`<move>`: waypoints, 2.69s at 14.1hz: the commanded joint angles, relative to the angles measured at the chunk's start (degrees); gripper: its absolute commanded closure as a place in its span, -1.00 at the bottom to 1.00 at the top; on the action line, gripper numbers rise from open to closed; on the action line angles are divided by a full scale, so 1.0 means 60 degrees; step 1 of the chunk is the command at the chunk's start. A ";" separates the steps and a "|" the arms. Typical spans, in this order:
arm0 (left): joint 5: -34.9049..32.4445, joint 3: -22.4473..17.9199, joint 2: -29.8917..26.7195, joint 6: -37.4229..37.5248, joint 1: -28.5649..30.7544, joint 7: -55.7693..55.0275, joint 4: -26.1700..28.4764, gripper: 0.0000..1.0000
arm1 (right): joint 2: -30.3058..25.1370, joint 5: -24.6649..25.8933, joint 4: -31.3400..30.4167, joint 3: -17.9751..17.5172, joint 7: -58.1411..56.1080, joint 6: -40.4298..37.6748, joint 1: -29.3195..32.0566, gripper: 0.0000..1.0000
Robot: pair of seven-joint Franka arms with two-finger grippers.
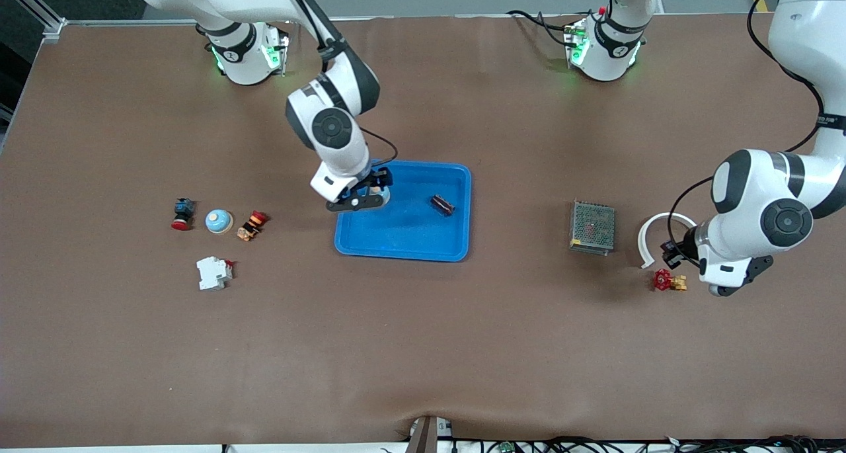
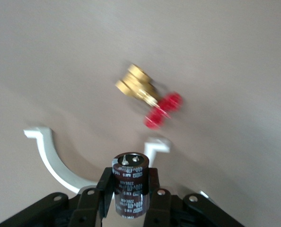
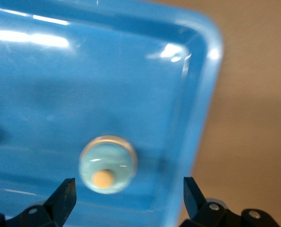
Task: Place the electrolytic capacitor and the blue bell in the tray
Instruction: 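Carry the capacitor to the tray with the left gripper while the right reaches a bell, then release the capacitor in the tray with the left gripper while the right grasps the bell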
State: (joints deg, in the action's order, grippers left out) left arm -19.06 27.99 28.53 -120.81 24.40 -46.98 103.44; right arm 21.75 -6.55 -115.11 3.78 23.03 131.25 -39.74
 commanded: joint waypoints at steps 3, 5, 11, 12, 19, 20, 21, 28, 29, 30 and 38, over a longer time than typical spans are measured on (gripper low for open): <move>0.0218 0.1556 -0.0185 0.0199 0.0006 -0.1833 0.0045 1.00 | -0.1046 -0.0021 -0.0136 -0.0102 -0.3507 -0.1131 0.2062 -1.00; 0.0218 0.2101 -0.0068 0.0199 -0.0430 -0.3208 -0.0013 1.00 | -0.1236 -0.0007 -0.0136 -0.0102 -0.4697 -0.1249 0.2694 -1.00; 0.0086 0.2087 0.0649 0.0170 -0.2921 -0.5423 -0.0831 1.00 | -0.1310 0.0799 -0.0136 -0.0087 -0.6588 -0.1323 0.3910 -1.00; 0.0101 0.2058 0.0854 0.0155 -0.3373 -0.5862 -0.1066 1.00 | -0.1296 0.0799 -0.0121 -0.0087 -0.6998 -0.1294 0.4159 -1.00; 0.0028 0.0654 0.2392 -0.0589 -0.6275 -0.8499 -0.2649 1.00 | -0.1150 0.1297 0.0069 -0.0087 -0.9153 -0.1075 0.5493 -1.00; 0.0013 0.0507 0.2582 -0.0882 -0.6539 -0.8851 -0.2737 1.00 | -0.1120 0.1297 0.0055 -0.0087 -0.9402 -0.0972 0.5640 -1.00; 0.0013 0.0360 0.2773 -0.1117 -0.6702 -0.9087 -0.2825 1.00 | -0.1033 0.1297 0.0055 -0.0087 -0.9651 -0.0884 0.5772 -1.00; 0.0042 -0.0447 0.3462 -0.2305 -0.7553 -0.9690 -0.2972 1.00 | -0.0651 0.1283 -0.1012 -0.0102 -1.0854 0.0579 0.6286 -1.00; 0.0042 -0.0447 0.3478 -0.2320 -0.7538 -0.9690 -0.2972 1.00 | -0.0651 0.1283 -0.1319 -0.0102 -1.0854 0.0930 0.6271 -1.00; 0.0057 -0.0447 0.3492 -0.2306 -0.7524 -0.9690 -0.2958 1.00 | -0.0637 0.1283 -0.1612 -0.0102 -1.0854 0.1310 0.6271 -1.00; -0.0177 -0.0621 0.3068 -0.2160 -0.7319 -0.9339 -0.2958 -1.00 | -0.0374 0.1283 -0.2494 -0.0117 -1.0869 0.2602 0.6212 -1.00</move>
State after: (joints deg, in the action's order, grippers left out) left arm -18.94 25.58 48.56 -134.50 -19.66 -103.63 85.40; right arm 19.75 0.32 -128.56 3.44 -41.71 145.10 -2.85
